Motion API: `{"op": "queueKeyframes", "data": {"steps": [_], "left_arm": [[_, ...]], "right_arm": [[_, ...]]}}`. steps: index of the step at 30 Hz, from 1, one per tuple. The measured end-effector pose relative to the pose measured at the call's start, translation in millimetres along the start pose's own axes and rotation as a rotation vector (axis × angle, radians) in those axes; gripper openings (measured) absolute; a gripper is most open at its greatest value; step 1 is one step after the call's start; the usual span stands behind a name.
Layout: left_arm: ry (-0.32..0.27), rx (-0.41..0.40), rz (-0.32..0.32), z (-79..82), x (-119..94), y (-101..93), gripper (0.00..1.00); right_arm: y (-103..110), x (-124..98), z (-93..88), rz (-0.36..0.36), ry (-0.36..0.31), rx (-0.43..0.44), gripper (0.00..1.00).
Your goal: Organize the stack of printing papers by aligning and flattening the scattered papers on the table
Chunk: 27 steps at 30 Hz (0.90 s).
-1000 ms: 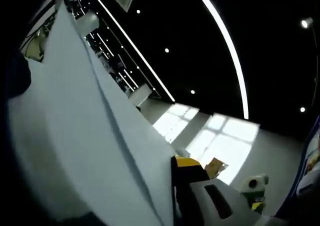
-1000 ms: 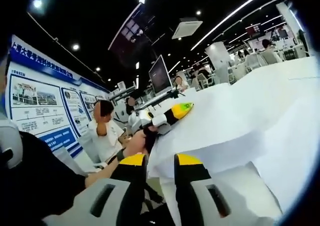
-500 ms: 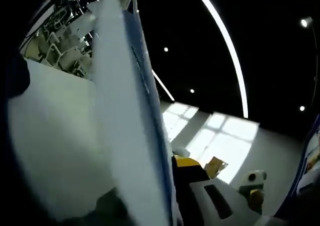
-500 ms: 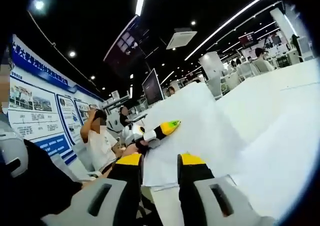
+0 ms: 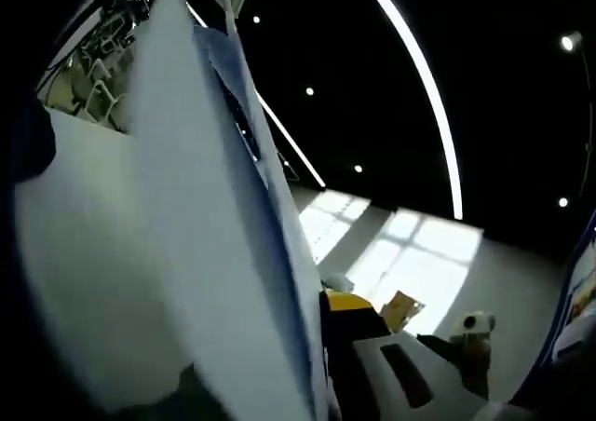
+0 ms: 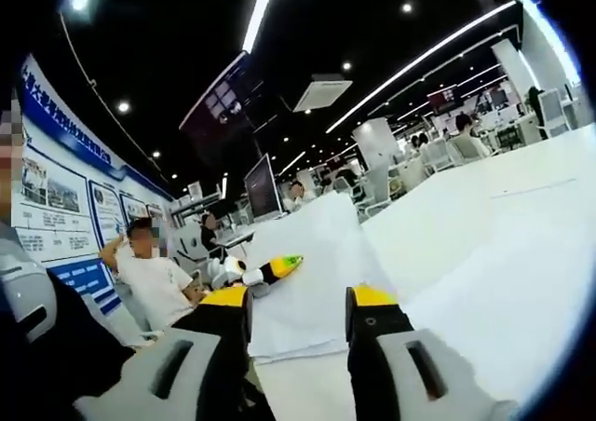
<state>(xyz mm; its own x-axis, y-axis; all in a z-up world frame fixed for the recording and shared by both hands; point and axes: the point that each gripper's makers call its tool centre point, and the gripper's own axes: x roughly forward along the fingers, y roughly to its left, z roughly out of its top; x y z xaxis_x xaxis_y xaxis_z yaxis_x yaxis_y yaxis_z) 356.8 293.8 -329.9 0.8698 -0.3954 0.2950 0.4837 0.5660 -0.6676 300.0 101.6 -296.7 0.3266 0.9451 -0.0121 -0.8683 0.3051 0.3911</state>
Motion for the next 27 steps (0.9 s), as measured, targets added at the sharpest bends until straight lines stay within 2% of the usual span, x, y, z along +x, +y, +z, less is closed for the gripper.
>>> {"op": "queueKeyframes", "data": {"steps": [3,10,15,27], "left_arm": [[0.0,0.0,0.001,-1.3,0,-1.8,0.06],[0.001,-0.002,0.002,-2.7,0,-3.5,0.07],[0.001,-0.004,0.002,-3.1,0,-4.0,0.07],[0.0,-0.006,0.001,-5.8,0,-8.0,0.07]], "right_arm": [[3,-2,1.0,-0.007,-0.015,0.004,0.46],[-2,-7,6.6,-0.036,-0.021,-0.023,0.52],[-5,-13,11.7,-0.055,-0.034,-0.021,0.62],[-9,-22,19.0,-0.085,-0.059,-0.022,0.65]]}}
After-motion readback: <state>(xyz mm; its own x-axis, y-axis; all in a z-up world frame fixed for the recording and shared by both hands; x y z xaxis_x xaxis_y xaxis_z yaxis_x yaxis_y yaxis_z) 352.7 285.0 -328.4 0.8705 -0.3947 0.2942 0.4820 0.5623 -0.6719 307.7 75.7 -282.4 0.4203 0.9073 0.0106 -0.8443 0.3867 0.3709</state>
